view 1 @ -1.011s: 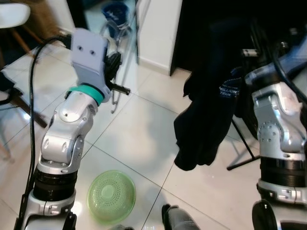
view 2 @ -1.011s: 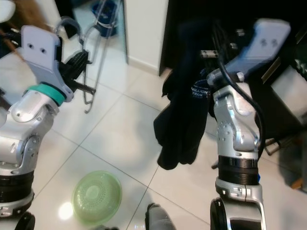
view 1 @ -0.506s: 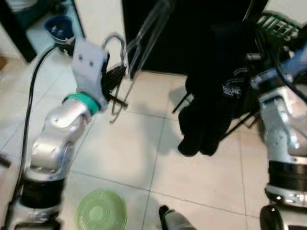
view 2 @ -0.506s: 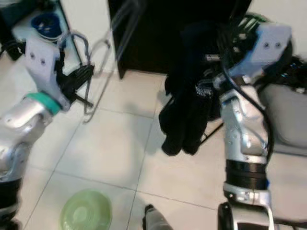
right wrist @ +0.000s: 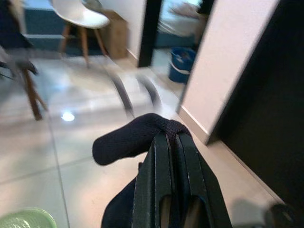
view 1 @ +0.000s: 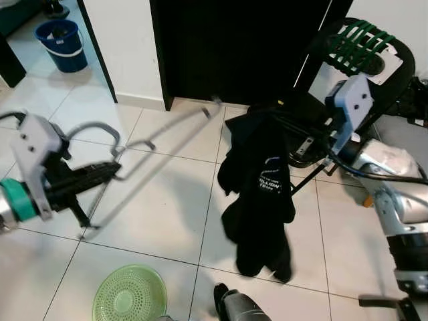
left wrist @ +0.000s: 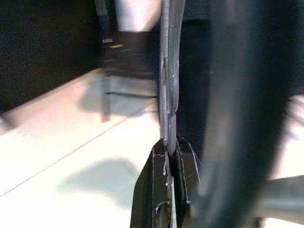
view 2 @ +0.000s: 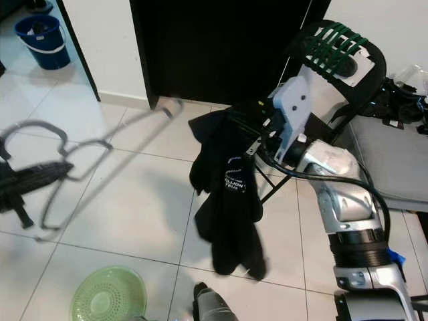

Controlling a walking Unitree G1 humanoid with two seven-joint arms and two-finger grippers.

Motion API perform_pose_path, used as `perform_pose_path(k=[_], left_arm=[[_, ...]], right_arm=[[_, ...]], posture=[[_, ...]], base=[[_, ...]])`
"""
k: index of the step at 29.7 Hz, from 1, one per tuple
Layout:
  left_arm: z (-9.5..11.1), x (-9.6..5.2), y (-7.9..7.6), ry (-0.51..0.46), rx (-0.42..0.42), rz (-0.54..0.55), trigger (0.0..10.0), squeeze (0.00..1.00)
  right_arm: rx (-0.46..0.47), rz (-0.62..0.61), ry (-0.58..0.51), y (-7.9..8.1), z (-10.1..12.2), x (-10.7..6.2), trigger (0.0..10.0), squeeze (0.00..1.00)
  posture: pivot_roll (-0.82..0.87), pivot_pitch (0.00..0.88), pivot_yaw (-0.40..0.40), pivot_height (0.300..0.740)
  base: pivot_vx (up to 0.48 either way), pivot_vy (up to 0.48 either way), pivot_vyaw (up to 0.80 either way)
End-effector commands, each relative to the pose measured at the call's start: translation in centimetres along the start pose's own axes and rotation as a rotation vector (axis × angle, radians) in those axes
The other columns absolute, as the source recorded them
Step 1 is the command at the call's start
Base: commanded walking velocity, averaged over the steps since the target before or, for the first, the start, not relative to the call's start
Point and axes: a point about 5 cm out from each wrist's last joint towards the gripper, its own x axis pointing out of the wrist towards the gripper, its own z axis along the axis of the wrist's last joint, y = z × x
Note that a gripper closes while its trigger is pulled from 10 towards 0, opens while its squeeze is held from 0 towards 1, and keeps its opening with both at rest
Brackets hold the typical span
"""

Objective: Hang hanger

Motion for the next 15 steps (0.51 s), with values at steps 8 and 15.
perform_pose_path(k=[8, 15], left_arm=[[-1.7, -0.5, -3.1, 0.09, 0.001, -0.215, 10.0, 0.0], [-1.1, -3.2, -1.6, 0.176, 0.077, -0.187, 10.0, 0.0]], right_arm=[[0.019, 0.022, -0.073, -0.7, 1.4, 0.9, 10.0, 0.0], [-0.007, 0.077, -0.001, -0.5, 0.1, 0.1, 10.0, 0.0]], posture=[[0.02, 0.102, 0.001, 0.74], [0.04, 0.108, 0.008, 0.74]], base=[[0.0, 0.0, 0.0], [0.0, 0.0, 0.0]])
